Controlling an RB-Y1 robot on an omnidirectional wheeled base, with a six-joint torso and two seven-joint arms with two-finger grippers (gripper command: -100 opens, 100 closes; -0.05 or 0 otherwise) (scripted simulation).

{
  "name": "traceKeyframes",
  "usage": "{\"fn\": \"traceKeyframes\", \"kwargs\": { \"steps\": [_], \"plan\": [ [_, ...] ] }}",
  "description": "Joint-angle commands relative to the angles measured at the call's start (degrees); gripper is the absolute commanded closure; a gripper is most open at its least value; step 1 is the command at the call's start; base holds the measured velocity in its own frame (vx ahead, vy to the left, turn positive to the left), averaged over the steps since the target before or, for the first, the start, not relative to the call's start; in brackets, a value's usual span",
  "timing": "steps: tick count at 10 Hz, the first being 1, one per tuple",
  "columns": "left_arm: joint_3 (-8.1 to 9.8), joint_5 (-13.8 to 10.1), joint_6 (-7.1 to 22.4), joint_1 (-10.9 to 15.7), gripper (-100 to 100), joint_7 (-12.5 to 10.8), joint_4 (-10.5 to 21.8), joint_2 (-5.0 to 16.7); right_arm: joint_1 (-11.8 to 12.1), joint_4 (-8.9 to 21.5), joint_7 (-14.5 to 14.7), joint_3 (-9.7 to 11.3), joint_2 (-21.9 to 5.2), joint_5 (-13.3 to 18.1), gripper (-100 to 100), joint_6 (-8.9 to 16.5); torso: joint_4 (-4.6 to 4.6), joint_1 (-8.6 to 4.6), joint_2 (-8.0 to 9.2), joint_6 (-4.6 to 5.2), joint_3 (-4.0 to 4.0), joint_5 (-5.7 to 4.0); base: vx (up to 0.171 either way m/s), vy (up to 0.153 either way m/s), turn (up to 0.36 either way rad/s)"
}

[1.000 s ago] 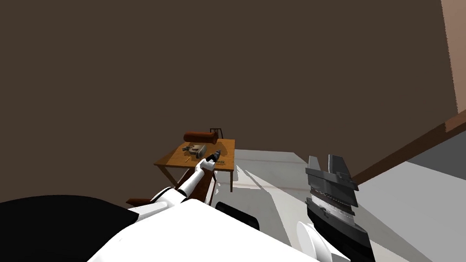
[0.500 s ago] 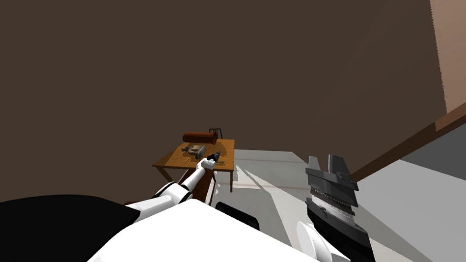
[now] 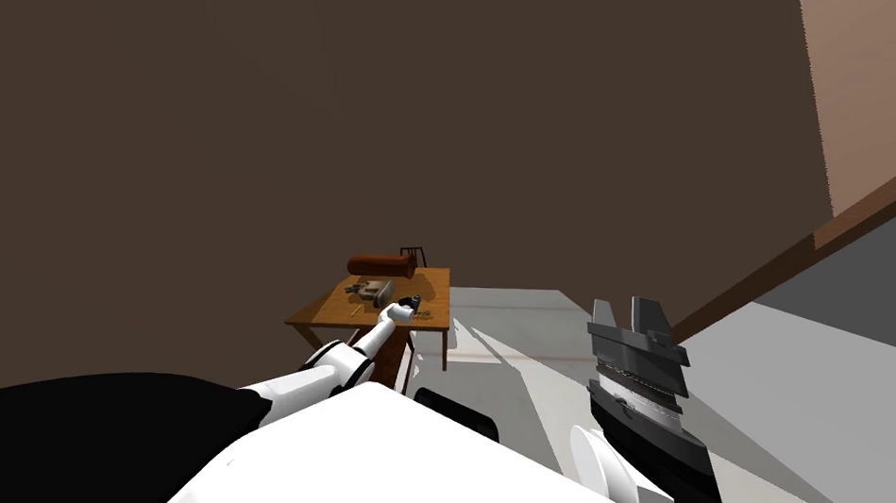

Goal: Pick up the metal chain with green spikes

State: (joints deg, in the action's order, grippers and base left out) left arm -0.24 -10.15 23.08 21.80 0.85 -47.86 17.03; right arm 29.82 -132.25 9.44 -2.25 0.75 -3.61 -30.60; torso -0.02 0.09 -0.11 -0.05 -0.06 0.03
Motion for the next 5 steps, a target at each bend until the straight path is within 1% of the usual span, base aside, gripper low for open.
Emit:
{"fn": "traceKeyframes", "kwargs": {
  "steps": [1, 2, 3, 4, 5],
  "plan": [
    [-0.13, -1.26, 2.64, 2.08, -100, -0.36, 2.86, 0.8, 0.0, 0.0, 0.0, 0.0, 0.0, 0.0, 0, 0.0, 0.0, 0.0, 0.0, 0.0, 0.0, 0.0, 0.025, 0.024, -0.046],
    [-0.13, -1.26, 2.64, 2.08, -100, -0.36, 4.4, 0.8, 0.0, 0.0, 0.0, 0.0, 0.0, 0.0, 0, 0.0, 0.01, 0.01, -0.03, 0.02, -0.01, -0.01, 0.024, 0.022, -0.033],
    [-0.11, -1.96, 4.69, 3.69, -100, -0.78, 6.97, 1.2, 0.0, 0.0, 0.0, 0.0, 0.0, 0.0, 0, 0.0, 0.0, -0.01, -0.03, 0.01, -0.02, 0.0, 0.033, 0.023, -0.057],
    [-0.11, -1.96, 4.69, 3.69, -100, -0.78, 8.28, 1.2, 0.0, 0.0, 0.0, 0.0, 0.0, 0.0, 0, 0.0, 0.0, 0.0, -0.05, 0.01, -0.03, -0.01, 0.031, 0.022, -0.029],
    [-0.08, -2.64, 6.64, 5.21, -100, -1.19, 9.81, 1.59, 0.0, 0.0, 0.0, 0.0, 0.0, 0.0, 0, 0.0, -0.01, 0.0, -0.04, 0.0, -0.02, 0.0, 0.038, 0.023, -0.045]
  ]
}}
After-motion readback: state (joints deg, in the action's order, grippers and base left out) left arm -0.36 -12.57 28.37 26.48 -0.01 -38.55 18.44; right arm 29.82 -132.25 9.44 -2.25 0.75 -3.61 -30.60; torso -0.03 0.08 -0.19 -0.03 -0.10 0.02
